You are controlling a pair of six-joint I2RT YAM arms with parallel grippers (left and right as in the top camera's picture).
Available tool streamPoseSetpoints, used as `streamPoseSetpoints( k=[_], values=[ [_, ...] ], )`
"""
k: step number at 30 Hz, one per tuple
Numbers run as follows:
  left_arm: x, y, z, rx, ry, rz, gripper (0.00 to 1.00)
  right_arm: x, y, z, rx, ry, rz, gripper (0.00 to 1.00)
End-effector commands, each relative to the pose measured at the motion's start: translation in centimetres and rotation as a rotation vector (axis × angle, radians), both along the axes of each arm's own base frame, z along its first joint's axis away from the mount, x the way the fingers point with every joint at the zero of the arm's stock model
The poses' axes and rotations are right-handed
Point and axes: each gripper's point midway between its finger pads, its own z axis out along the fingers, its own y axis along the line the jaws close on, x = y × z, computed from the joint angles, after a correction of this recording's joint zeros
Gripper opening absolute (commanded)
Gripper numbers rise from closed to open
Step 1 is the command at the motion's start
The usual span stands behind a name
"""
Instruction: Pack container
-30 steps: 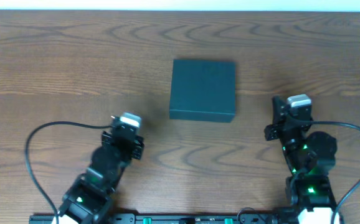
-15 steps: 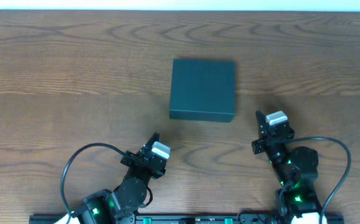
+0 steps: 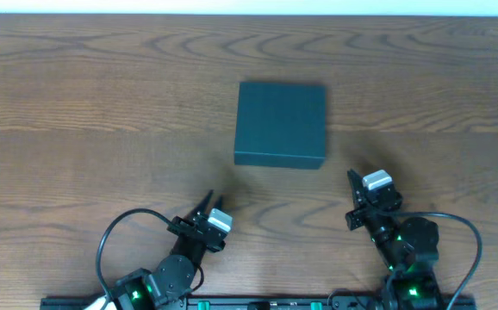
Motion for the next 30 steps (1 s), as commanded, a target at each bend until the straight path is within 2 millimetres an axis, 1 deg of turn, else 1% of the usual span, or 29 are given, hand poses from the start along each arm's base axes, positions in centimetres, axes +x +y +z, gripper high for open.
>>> streamPoseSetpoints(
  k=[1,2,6,9,12,14,15,16,17,18,19,25,28,30],
  values=[
    [0.1,0.1,0.1,-0.002,-0.004,0.001,0.7,-0.6,0.3,-0.1,-0.008,-0.002,0.021,0.02],
    [0.1,0.1,0.2,-0.005,-0.005,0.002,0.96,-0.8,0.3,-0.3,-0.012,0.003,0.023,0.02],
    [0.1,0.1,0.2,0.013,-0.016,0.004,0.95,-1.8,0.2,-0.9,-0.015,0.03,0.023,0.02],
    [0.1,0.2,0.1,0.017,-0.014,0.003,0.95,-2.4,0.1,-0.8,-0.014,0.024,0.023,0.02],
    [0.1,0.2,-0.3,0.035,-0.004,0.003,0.96,-2.9,0.6,0.4,0.004,-0.011,0.05,0.02],
    [0.0,0.3,-0.8,0.055,0.007,0.002,0.95,-3.1,0.5,0.7,0.005,-0.017,0.051,0.02],
    [0.0,0.4,-1.1,0.07,0.016,0.002,0.96,-3.3,0.7,0.8,0.006,-0.019,0.059,0.04],
    [-0.1,0.5,-1.5,0.089,0.026,0.002,0.95,-3.4,0.7,0.9,0.007,-0.018,0.064,0.16],
    [-0.1,0.6,-2.0,0.107,0.036,0.001,0.96,-3.4,0.7,0.9,0.008,-0.016,0.064,0.35],
    [-0.2,0.7,-2.5,0.131,0.049,0.001,0.96,-3.4,0.7,0.8,0.007,-0.013,0.064,0.77],
    [-0.3,0.8,-2.9,0.15,0.059,0.001,0.95,-3.4,0.7,0.8,0.008,-0.013,0.064,0.99],
    [-0.9,2.0,-6.0,0.291,0.137,-0.001,0.95,-3.4,0.7,0.8,0.007,-0.015,0.063,0.99],
    [-1.3,2.7,-7.4,0.355,0.173,-0.002,0.95,-3.4,0.7,0.8,0.007,-0.015,0.064,0.99],
    [-1.5,3.0,-7.9,0.383,0.188,-0.002,0.95,-3.4,0.7,0.8,0.008,-0.015,0.064,0.99]
  ],
)
